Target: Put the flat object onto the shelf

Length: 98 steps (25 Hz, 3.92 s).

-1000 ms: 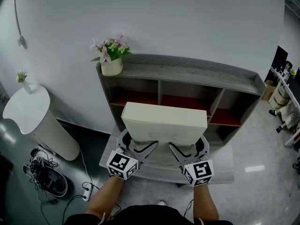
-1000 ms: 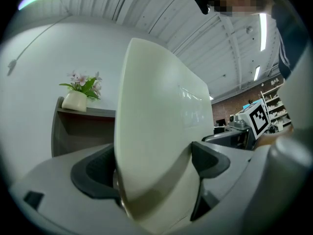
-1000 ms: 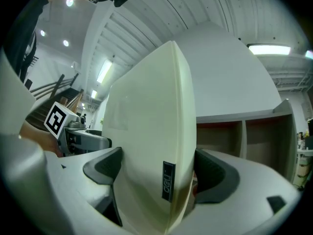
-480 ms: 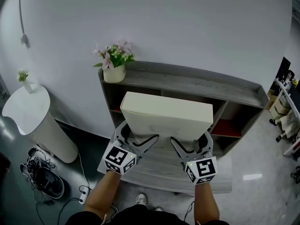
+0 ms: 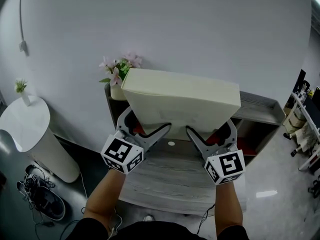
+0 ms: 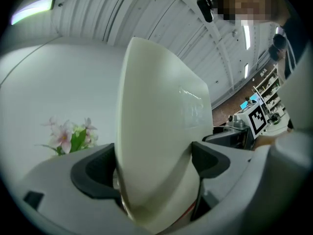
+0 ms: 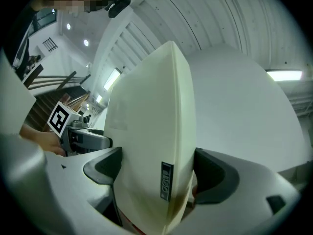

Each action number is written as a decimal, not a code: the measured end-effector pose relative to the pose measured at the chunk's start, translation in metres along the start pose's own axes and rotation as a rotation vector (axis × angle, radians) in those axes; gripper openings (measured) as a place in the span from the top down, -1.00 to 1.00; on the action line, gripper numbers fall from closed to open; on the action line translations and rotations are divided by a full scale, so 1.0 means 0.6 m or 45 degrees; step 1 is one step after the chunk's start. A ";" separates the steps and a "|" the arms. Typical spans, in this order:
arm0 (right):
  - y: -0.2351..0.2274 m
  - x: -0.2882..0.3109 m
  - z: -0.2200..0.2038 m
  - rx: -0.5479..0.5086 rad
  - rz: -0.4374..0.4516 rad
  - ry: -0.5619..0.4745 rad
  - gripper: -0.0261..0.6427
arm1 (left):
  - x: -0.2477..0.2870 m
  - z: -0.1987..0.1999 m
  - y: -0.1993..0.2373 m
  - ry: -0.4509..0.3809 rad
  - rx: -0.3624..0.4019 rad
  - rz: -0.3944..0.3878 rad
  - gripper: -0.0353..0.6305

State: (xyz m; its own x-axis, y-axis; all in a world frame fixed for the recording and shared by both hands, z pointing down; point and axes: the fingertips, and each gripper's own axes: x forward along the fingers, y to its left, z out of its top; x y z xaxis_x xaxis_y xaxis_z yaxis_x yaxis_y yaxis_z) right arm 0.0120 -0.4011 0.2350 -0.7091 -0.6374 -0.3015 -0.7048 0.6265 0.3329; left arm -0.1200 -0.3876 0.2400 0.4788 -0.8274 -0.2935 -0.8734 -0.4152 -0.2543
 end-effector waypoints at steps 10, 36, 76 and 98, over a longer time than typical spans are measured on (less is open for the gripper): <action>-0.102 0.076 0.124 -0.071 -0.059 -0.112 -0.43 | 0.112 0.138 0.061 -0.106 0.114 -0.073 -0.53; -0.234 0.260 -0.001 0.163 -0.016 0.157 -0.43 | 0.305 0.026 0.199 0.111 -0.120 -0.085 -0.53; -0.195 0.165 0.065 0.107 -0.128 -0.062 -0.44 | 0.186 0.113 0.170 -0.249 0.010 0.267 -0.55; -0.059 -0.004 -0.056 0.122 -0.307 -0.023 0.79 | 0.027 -0.050 0.058 -0.097 -0.134 0.271 0.87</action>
State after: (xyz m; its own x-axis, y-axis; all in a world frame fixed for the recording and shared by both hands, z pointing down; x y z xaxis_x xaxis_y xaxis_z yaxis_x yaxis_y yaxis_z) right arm 0.0391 -0.4368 0.2542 -0.5199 -0.7659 -0.3783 -0.8519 0.4975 0.1636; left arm -0.1453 -0.4265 0.2540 0.2847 -0.8712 -0.3998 -0.9579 -0.2749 -0.0832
